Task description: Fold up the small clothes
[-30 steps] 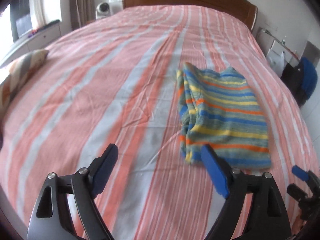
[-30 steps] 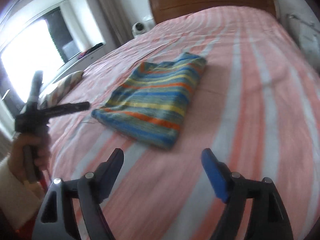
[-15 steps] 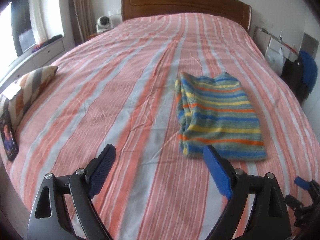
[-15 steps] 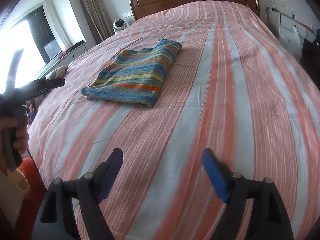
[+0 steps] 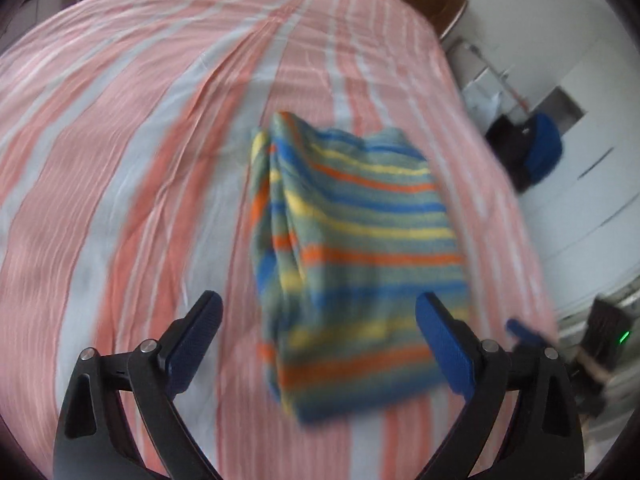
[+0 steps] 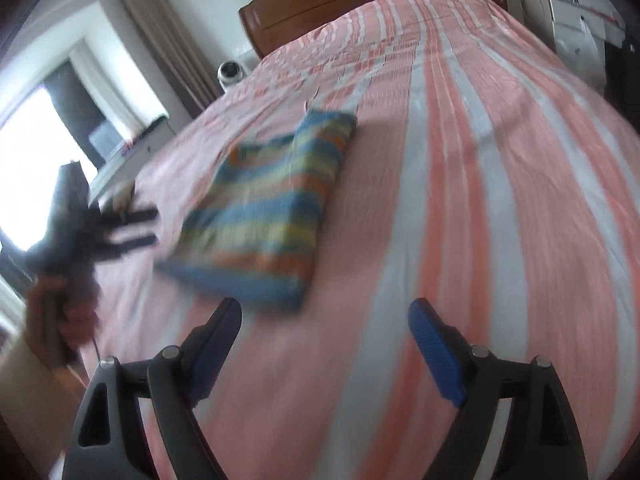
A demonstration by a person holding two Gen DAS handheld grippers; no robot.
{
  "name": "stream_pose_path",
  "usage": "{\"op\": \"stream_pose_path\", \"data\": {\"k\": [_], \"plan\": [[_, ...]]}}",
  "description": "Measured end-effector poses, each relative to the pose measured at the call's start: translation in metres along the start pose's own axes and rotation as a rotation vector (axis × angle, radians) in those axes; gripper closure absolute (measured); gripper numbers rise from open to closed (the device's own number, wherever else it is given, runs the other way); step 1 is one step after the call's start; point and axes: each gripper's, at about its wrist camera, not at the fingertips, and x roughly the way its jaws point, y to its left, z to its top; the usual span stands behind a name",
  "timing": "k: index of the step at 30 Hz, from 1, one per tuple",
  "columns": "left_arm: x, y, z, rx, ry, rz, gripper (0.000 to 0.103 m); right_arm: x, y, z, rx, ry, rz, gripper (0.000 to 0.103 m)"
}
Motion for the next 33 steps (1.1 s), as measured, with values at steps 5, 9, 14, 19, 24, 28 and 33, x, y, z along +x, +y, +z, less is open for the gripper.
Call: {"op": "stream_pose_path", "data": {"k": [5, 9, 14, 19, 24, 28, 33], "plan": [[0.043, 0.005, 0.024, 0.025, 0.037, 0.162, 0.005, 0.073, -0.002, 0.067, 0.046, 0.060, 0.048, 0.022], [0.056, -0.004, 0.031, 0.080, 0.028, 0.203, 0.007, 0.136, -0.001, 0.092, 0.120, 0.148, 0.128, 0.025], [0.064, -0.046, 0.020, 0.245, 0.027, 0.222, 0.082, 0.156, 0.064, 0.092, -0.197, 0.132, -0.121, 0.077], [0.028, -0.053, 0.016, 0.191, -0.064, 0.161, 0.086, 0.133, 0.137, 0.058, -0.586, -0.029, -0.382, 0.079], [0.001, -0.080, 0.022, 0.198, -0.151, 0.137, 0.078, 0.085, 0.129, 0.075, -0.432, -0.120, -0.278, 0.080], [0.021, -0.073, 0.018, 0.135, -0.116, 0.235, 0.038, 0.079, 0.076, 0.098, -0.261, -0.098, -0.276, 0.054], [-0.032, -0.072, -0.034, 0.225, -0.255, 0.353, 0.015, 0.033, -0.002, 0.087, -0.138, -0.083, -0.371, 0.010]]}}
